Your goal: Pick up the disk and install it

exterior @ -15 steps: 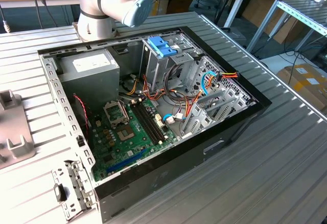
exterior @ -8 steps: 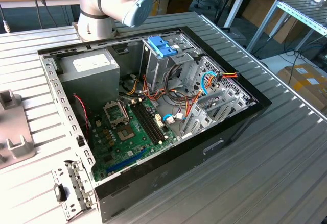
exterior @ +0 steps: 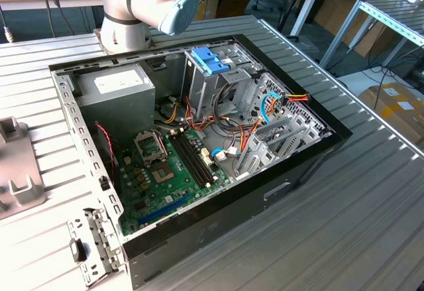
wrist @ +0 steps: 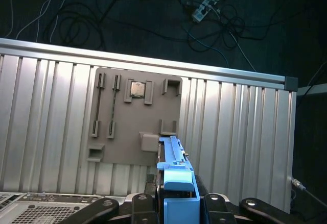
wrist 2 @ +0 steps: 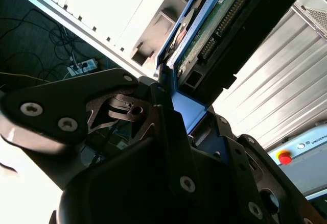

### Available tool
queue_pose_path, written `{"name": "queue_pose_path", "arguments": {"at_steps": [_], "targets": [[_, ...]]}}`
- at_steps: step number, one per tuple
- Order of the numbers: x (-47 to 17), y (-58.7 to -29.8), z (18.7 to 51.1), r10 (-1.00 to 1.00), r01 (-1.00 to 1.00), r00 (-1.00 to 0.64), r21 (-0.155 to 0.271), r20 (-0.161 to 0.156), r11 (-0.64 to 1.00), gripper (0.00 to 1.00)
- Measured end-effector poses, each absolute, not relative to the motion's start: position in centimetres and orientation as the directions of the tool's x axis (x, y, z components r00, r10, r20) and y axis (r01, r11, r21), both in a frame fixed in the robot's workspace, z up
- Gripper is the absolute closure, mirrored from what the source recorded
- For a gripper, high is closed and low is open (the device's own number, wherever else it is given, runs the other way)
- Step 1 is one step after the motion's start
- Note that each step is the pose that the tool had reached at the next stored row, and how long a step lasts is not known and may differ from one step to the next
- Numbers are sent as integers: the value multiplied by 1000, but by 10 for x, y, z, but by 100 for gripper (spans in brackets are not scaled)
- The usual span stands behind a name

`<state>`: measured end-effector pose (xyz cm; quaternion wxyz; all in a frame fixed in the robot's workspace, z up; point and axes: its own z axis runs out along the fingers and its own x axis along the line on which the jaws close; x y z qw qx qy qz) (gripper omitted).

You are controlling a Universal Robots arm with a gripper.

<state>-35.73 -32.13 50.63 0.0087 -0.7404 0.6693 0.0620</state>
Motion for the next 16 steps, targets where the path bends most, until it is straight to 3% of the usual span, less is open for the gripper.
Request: {"name": "queue_pose_path", "arguments": {"at_steps": [16], "targets": [[-351,-322,506,-990,-992,96,70,-101,-104,63]]}}
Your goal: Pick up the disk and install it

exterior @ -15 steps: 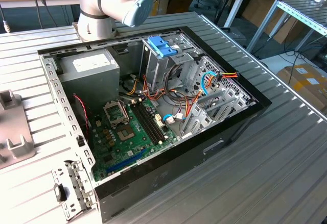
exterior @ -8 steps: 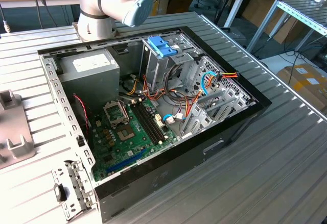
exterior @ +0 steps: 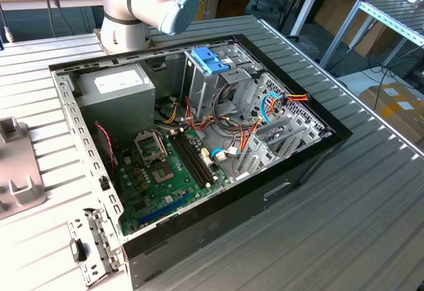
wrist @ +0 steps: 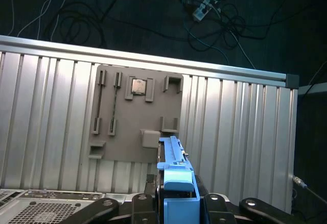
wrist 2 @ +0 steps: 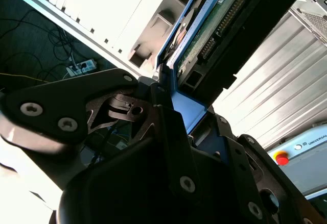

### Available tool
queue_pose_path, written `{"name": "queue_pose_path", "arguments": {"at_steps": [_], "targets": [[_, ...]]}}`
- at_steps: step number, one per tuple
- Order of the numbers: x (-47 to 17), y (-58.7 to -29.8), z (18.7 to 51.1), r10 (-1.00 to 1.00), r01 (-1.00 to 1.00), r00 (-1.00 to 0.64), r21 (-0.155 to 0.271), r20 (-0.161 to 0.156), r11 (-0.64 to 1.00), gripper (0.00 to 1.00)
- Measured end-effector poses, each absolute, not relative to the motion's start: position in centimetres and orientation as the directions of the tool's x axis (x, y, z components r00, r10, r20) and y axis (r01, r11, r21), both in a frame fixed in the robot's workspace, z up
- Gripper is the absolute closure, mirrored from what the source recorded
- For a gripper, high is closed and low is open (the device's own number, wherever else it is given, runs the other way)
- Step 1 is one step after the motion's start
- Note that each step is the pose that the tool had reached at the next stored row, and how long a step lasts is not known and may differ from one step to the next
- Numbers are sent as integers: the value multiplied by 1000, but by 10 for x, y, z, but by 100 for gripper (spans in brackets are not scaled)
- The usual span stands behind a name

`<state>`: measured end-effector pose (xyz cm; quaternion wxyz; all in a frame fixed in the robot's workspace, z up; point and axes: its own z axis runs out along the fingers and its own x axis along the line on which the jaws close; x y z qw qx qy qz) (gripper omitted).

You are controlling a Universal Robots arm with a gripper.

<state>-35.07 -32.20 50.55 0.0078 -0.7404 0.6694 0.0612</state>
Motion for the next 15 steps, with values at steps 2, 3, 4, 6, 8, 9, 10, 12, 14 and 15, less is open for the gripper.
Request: {"name": "queue_pose_path", "arguments": {"at_steps": [2,3,4,6,8,9,10,12,14,15], "targets": [[-350,-322,506,-990,-992,96,70,-101,-104,63],[-350,-322,506,-990,-992,96,70,-101,-104,63],[-350,-322,505,-990,-992,96,70,-101,-104,63],[-350,-322,505,-990,-992,96,70,-101,-104,63],[-349,-322,505,-990,-992,96,70,-101,-104,63],[-349,-322,505,-990,-992,96,70,-101,-104,63],[-349,-322,505,-990,-992,97,70,-101,-104,63],[-349,-322,505,-990,-992,96,70,-101,-104,63],[-348,-322,505,-990,-992,96,70,-101,-104,63],[-348,-322,505,-990,-992,96,70,-101,-104,63]]}}
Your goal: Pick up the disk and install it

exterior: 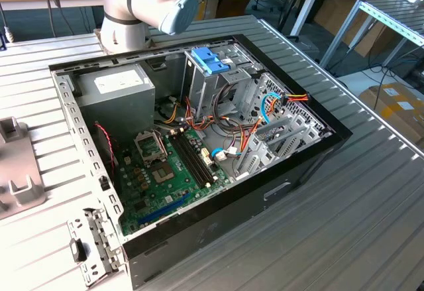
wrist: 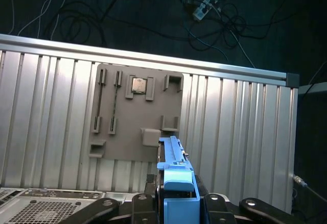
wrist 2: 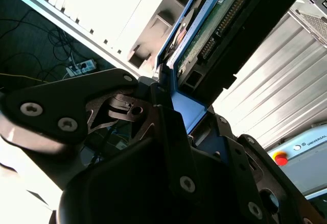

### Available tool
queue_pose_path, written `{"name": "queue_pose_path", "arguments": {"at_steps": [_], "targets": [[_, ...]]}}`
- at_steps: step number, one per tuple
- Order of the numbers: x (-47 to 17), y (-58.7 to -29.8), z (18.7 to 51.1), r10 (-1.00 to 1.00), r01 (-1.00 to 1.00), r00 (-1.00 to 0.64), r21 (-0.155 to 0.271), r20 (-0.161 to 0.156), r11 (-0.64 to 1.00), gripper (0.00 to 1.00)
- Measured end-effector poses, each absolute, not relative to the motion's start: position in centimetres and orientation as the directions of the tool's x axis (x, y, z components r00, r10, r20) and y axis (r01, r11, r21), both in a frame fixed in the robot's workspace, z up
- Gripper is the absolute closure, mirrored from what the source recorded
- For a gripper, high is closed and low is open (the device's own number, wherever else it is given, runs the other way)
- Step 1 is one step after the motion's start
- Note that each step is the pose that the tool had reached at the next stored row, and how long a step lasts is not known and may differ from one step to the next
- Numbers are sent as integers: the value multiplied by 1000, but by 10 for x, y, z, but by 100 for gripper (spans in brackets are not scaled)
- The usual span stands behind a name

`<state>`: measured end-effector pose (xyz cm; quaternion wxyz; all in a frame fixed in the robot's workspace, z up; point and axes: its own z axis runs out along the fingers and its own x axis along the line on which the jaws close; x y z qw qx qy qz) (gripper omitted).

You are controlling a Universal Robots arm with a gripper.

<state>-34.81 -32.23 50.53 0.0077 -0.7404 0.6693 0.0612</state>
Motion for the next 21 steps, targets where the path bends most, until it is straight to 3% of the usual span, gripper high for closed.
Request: {"name": "queue_pose_path", "arguments": {"at_steps": [21], "targets": [[-345,-322,504,-990,-992,96,70,-101,-104,63]]}}
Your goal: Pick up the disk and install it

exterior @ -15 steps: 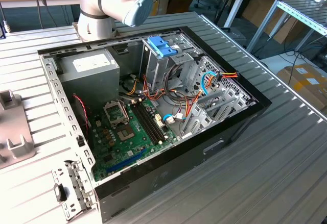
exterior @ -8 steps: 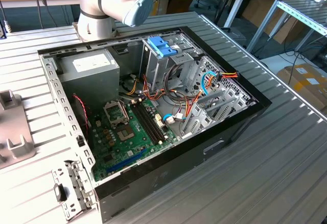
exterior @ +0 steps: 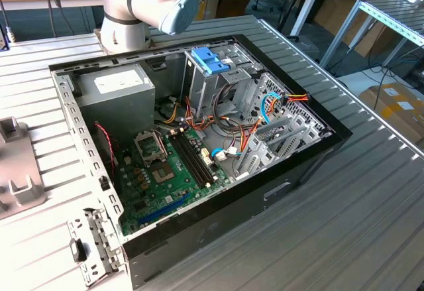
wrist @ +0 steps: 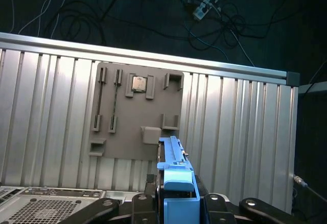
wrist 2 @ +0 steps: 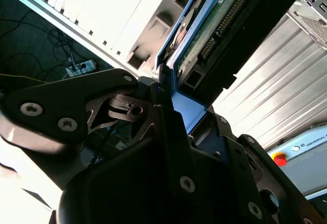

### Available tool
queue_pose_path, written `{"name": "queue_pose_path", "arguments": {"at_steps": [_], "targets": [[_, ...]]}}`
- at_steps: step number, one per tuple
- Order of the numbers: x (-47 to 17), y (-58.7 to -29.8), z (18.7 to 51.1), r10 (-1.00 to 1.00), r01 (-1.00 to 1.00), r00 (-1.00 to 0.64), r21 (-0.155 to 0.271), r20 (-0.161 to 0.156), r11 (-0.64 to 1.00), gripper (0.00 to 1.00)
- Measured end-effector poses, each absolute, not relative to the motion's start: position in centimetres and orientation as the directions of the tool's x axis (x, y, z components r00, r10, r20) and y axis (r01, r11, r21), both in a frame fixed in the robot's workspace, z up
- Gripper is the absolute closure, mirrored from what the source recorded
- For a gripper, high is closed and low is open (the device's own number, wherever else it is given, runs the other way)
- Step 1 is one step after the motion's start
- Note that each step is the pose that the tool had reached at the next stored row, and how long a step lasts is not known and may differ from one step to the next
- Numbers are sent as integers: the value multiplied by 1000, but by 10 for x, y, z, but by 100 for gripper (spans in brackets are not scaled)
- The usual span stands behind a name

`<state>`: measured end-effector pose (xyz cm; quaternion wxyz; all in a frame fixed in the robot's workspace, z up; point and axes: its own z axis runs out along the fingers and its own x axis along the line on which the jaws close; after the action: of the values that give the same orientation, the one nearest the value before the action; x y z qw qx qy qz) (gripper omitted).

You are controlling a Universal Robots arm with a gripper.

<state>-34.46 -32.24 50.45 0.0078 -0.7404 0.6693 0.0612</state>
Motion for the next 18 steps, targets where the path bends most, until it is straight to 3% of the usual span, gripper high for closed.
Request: {"name": "queue_pose_path", "arguments": {"at_steps": [18], "targets": [[-340,-323,504,-990,-992,97,70,-101,-104,63]]}}
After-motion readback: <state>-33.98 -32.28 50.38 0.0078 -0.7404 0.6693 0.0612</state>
